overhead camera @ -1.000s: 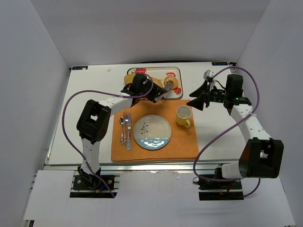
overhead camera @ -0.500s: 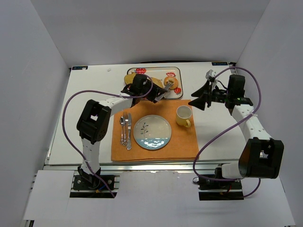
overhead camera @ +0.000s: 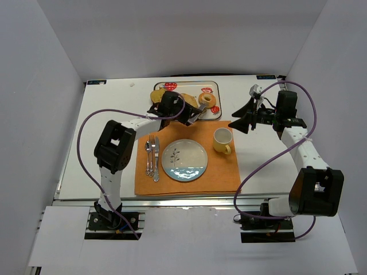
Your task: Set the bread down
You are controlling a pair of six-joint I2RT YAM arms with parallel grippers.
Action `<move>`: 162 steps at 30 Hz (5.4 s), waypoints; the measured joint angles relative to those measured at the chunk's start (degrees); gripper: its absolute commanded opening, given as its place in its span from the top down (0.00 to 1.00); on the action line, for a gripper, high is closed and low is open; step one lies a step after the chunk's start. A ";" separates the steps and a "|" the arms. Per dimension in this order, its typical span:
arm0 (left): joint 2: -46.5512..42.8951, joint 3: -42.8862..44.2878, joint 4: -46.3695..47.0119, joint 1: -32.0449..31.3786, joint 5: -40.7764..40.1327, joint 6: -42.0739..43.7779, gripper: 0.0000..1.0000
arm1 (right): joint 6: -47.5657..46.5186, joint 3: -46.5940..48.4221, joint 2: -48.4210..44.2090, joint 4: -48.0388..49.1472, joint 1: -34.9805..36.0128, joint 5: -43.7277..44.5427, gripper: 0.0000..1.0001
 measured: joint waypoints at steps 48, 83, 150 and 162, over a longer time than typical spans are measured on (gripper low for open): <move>3.80 -0.63 6.60 0.00 -1.46 -4.98 0.47 | -1.51 0.00 0.00 -0.46 -0.20 -0.59 0.34; 3.69 -0.35 7.58 0.00 -0.13 1.05 1.00 | -1.53 0.00 0.00 -1.42 -0.59 -1.22 0.34; -66.12 -38.36 -37.00 -0.24 2.34 14.03 0.72 | -5.44 3.08 0.98 -6.29 -0.59 -1.44 0.32; -57.72 -23.04 -48.81 6.36 -17.35 33.48 0.90 | -16.96 6.14 2.43 -17.46 8.33 6.95 0.30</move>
